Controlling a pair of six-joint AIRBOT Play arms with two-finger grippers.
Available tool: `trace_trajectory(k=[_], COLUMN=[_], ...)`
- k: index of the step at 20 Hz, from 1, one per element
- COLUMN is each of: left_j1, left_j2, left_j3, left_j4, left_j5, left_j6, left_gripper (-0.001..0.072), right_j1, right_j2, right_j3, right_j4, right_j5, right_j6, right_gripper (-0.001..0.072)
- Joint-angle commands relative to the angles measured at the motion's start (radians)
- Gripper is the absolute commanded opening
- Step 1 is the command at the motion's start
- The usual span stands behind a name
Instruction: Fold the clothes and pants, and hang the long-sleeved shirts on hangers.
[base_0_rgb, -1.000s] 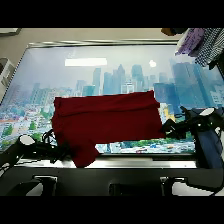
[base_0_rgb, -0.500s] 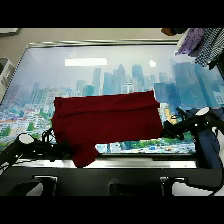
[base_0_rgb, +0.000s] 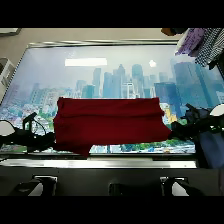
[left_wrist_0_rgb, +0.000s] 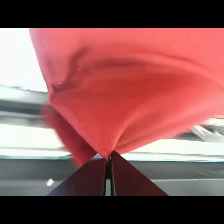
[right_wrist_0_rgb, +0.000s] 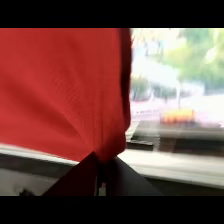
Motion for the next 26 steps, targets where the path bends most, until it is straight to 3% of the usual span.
trace_trajectory(k=[1,4,7,12,19,26], left_j1=[0.0,-0.001,-0.001,-0.002,-0.014,-0.066], left_j2=[0.052,-0.041,-0.226,-0.565,-0.905,-1.07], left_j3=[0.103,0.209,0.349,0.63,0.96,1.052], left_j4=[0.073,0.055,0.051,0.051,0.039,0.039], left_j5=[-0.071,-0.019,-0.004,-0.005,-0.026,-0.029], left_j6=[-0.032,-0.007,0.067,0.133,0.153,0.154], left_gripper=[0.0014,0.0014,0.0014,0.0014,0.0014,0.0016], right_j1=[0.001,0.001,0.067,0.183,0.228,0.234], right_j2=[0.176,0.158,0.052,-0.174,-0.423,-0.497], right_j3=[0.002,0.002,0.009,0.142,0.385,0.443], right_j4=[-0.032,0.022,0.122,0.032,0.013,-0.098], right_j5=[0.051,-0.066,-0.225,-0.423,-0.439,-0.433], right_j6=[0.029,-0.001,-0.097,-0.002,0.005,0.097], right_gripper=[0.0023,0.0024,0.0024,0.0025,0.0025,0.0027])
